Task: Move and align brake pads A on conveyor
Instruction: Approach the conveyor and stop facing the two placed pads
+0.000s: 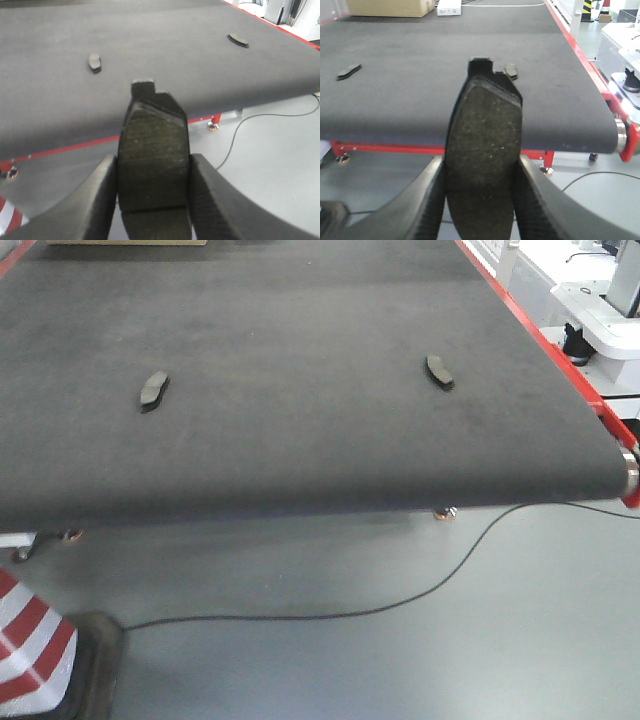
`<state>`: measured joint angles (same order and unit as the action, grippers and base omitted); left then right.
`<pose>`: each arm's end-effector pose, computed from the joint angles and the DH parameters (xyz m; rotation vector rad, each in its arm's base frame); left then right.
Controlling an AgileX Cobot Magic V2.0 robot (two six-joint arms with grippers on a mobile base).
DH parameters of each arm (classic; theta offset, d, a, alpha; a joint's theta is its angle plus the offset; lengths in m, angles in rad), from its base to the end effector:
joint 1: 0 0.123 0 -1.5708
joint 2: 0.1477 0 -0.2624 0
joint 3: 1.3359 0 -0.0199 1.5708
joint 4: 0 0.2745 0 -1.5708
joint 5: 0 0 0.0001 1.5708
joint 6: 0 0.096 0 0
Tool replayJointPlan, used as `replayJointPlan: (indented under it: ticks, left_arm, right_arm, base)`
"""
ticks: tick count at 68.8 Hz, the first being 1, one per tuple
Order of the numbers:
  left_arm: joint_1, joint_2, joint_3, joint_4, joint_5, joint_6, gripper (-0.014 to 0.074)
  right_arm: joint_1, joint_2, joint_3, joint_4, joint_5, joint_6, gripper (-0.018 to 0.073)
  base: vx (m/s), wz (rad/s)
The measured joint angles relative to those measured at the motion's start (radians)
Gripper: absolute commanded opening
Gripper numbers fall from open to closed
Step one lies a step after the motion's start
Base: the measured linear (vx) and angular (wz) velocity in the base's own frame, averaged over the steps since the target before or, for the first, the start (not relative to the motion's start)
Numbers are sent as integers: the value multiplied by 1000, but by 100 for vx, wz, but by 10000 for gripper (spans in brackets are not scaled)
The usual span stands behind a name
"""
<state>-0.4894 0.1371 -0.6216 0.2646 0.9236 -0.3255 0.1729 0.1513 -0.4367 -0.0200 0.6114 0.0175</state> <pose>0.0596 -0.0091 0.3310 0.1676 1.8979 -0.2434 0.0897 0.0146 0.2960 -0.1472 1.8049 0.1133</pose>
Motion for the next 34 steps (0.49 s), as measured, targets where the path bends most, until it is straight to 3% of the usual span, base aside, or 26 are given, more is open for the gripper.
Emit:
replayJointPlan:
  ticks: [34]
  left_arm:
    - [0, 0, 0, 0, 0, 0, -6]
  right_arm:
    - [0, 0, 0, 0, 0, 0, -2]
  base:
    - [42, 7]
